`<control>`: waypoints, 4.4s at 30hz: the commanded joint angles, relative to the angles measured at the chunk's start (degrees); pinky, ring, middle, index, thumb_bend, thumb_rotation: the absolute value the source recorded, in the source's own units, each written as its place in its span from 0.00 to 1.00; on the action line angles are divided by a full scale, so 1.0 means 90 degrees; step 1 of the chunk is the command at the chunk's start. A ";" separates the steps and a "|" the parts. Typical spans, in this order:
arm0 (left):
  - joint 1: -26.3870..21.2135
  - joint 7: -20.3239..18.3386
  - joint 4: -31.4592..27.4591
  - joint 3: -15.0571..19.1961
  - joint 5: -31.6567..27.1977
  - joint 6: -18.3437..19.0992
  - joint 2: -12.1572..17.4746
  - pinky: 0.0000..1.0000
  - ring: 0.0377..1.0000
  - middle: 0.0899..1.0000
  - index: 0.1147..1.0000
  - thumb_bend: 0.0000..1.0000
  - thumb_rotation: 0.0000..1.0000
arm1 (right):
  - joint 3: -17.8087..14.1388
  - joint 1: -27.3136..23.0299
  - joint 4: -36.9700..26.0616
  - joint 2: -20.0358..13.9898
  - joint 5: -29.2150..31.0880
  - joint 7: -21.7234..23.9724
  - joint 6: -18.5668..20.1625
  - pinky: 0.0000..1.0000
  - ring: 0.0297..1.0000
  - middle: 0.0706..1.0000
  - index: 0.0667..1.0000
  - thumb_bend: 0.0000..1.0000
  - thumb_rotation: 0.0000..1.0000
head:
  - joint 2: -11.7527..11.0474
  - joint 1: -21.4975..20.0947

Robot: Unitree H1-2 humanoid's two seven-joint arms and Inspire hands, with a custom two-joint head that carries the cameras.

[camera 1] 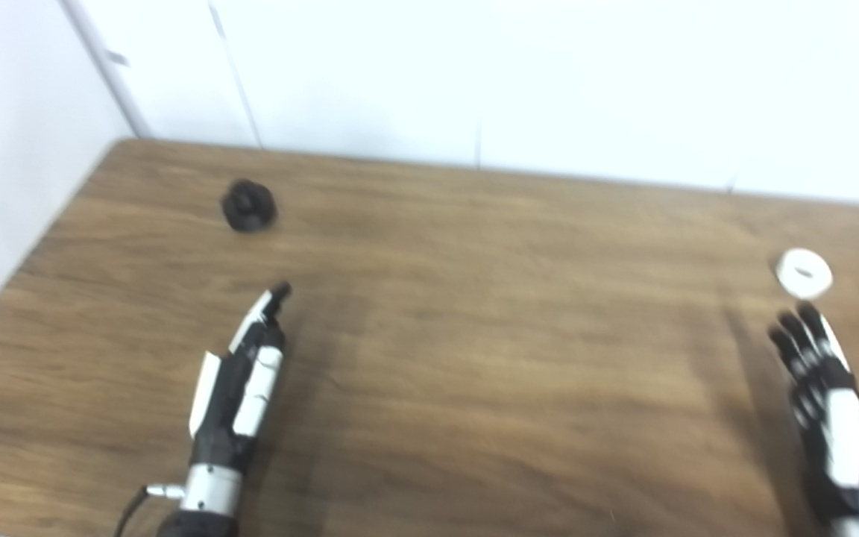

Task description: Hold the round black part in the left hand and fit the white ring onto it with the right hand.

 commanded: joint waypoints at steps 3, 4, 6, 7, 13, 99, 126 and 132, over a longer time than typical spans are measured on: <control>0.0083 0.0091 0.0206 -0.0135 0.0110 -0.0203 -0.0321 1.00 1.00 0.98 0.93 0.52 0.86 | 0.0028 0.0237 0.0476 -0.0028 0.0182 0.0082 -0.0211 1.00 0.95 0.95 0.98 0.56 1.00 | -0.0163 0.0165; 0.0072 0.0110 0.0263 -0.0144 0.0159 -0.0274 -0.0327 1.00 1.00 0.98 0.93 0.51 0.86 | 0.0044 0.0232 0.0500 -0.0046 0.0175 0.0084 -0.0227 1.00 0.96 0.96 0.98 0.56 1.00 | -0.0259 0.0245; 0.0057 0.0144 0.0347 -0.0163 0.0233 -0.0354 -0.0339 1.00 1.00 0.98 0.93 0.53 0.85 | 0.0072 0.0218 0.0538 -0.0071 0.0182 0.0116 -0.0258 1.00 0.98 0.97 0.99 0.57 1.00 | -0.0313 0.0288; 0.0044 0.0158 0.0397 -0.0170 0.0213 -0.0401 -0.0354 1.00 1.00 0.98 0.93 0.53 0.86 | 0.0062 0.0215 0.0548 -0.0048 0.0106 0.0054 -0.0262 1.00 0.99 0.98 1.00 0.58 1.00 | -0.0376 0.0324; -0.0012 0.0253 0.0583 -0.0203 0.0202 -0.0554 -0.0411 1.00 1.00 0.96 0.91 0.52 0.83 | 0.0056 0.0184 0.0640 -0.0010 -0.0191 -0.0118 -0.0351 1.00 0.95 0.94 0.98 0.50 1.00 | -0.0501 0.0366; -0.5044 0.0521 0.4396 -0.0823 0.3908 0.3327 0.3003 1.00 1.00 0.97 0.81 0.99 0.42 | 0.0181 0.0217 0.0761 0.0106 -0.0112 -0.0081 -0.0374 1.00 0.94 0.93 0.98 0.55 1.00 | -0.0373 -0.0125; -0.5447 0.0306 0.4722 -0.0962 0.3275 0.3264 0.2800 1.00 1.00 0.94 0.77 0.98 0.37 | 0.0200 0.0269 0.0673 0.0185 -0.0207 -0.0133 -0.0371 1.00 0.92 0.92 0.98 0.57 1.00 | -0.0359 -0.0202; -0.5445 0.0345 0.4719 -0.1045 0.3343 0.3367 0.2807 1.00 1.00 0.94 0.76 0.98 0.38 | 0.0192 0.0278 0.0646 0.0191 -0.0187 -0.0138 -0.0324 1.00 0.92 0.92 0.98 0.57 1.00 | -0.0314 -0.0201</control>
